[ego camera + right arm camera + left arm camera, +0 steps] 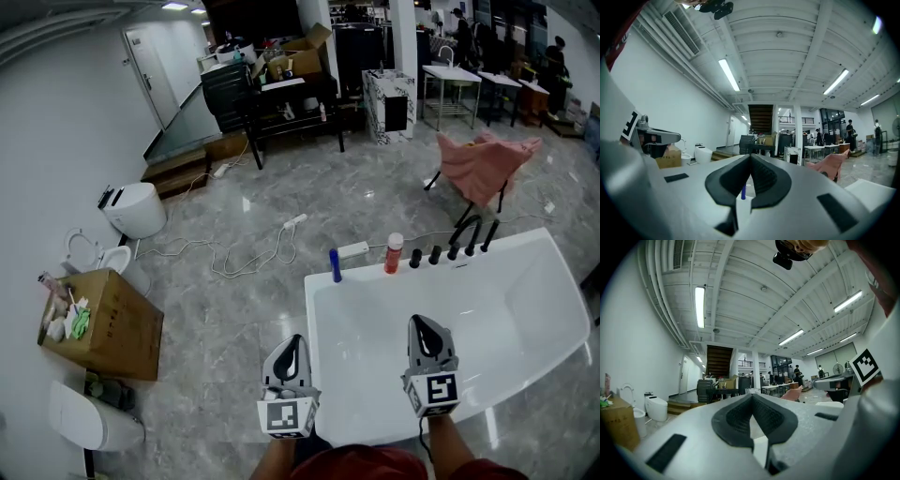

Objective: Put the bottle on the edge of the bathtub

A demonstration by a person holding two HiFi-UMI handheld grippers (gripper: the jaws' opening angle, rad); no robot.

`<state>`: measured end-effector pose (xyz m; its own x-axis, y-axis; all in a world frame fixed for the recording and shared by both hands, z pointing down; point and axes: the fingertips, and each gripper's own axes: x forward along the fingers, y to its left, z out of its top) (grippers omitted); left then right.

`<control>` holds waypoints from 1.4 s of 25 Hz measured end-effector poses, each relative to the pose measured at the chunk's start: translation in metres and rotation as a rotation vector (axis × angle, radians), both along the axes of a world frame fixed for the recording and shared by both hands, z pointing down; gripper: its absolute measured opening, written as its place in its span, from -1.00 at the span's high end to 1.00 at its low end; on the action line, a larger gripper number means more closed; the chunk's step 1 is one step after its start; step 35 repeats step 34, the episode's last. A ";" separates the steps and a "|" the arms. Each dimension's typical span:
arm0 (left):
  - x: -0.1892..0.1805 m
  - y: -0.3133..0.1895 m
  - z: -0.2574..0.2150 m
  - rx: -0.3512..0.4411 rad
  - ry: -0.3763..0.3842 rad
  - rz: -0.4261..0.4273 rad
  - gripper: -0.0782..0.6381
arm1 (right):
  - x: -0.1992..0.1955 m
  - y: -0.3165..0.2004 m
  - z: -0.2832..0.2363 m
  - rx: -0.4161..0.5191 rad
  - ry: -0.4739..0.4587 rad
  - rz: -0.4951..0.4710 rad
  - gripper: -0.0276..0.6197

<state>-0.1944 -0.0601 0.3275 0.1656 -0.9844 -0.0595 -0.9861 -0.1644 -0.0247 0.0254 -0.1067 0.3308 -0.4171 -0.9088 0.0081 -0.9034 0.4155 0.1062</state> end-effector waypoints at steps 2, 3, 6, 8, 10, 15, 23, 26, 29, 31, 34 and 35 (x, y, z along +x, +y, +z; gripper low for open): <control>0.000 0.003 0.002 -0.004 0.001 -0.008 0.77 | 0.001 0.001 0.001 -0.005 0.006 -0.004 0.92; 0.000 0.005 0.002 -0.007 0.001 -0.010 0.77 | 0.001 0.001 0.002 -0.007 0.008 -0.005 0.92; 0.001 0.009 0.001 0.004 -0.004 -0.018 0.77 | 0.001 0.001 0.002 -0.004 0.007 -0.010 0.92; -0.001 0.009 0.000 0.013 -0.006 -0.023 0.77 | 0.000 -0.001 0.001 -0.004 0.007 -0.011 0.92; -0.002 0.010 0.001 0.009 -0.007 -0.029 0.77 | -0.001 -0.003 0.002 -0.007 0.010 -0.014 0.92; -0.005 0.010 0.001 0.001 -0.004 -0.039 0.77 | -0.003 -0.005 0.004 -0.011 0.014 -0.019 0.92; -0.007 0.008 0.000 0.002 -0.007 -0.051 0.77 | 0.000 -0.010 0.007 -0.024 0.016 -0.012 0.92; -0.008 0.006 0.001 0.001 -0.006 -0.055 0.77 | 0.002 -0.014 0.007 -0.023 0.015 -0.005 0.92; -0.009 0.003 0.003 0.000 -0.003 -0.059 0.77 | 0.004 -0.017 0.009 -0.021 0.017 0.001 0.92; -0.009 0.002 0.003 0.000 -0.005 -0.060 0.77 | 0.006 -0.018 0.011 -0.024 0.019 0.006 0.92; -0.010 0.003 0.000 0.003 -0.010 -0.059 0.77 | 0.007 -0.018 0.011 -0.030 0.021 0.014 0.92; -0.010 0.003 0.000 0.003 -0.010 -0.059 0.77 | 0.007 -0.018 0.011 -0.030 0.021 0.014 0.92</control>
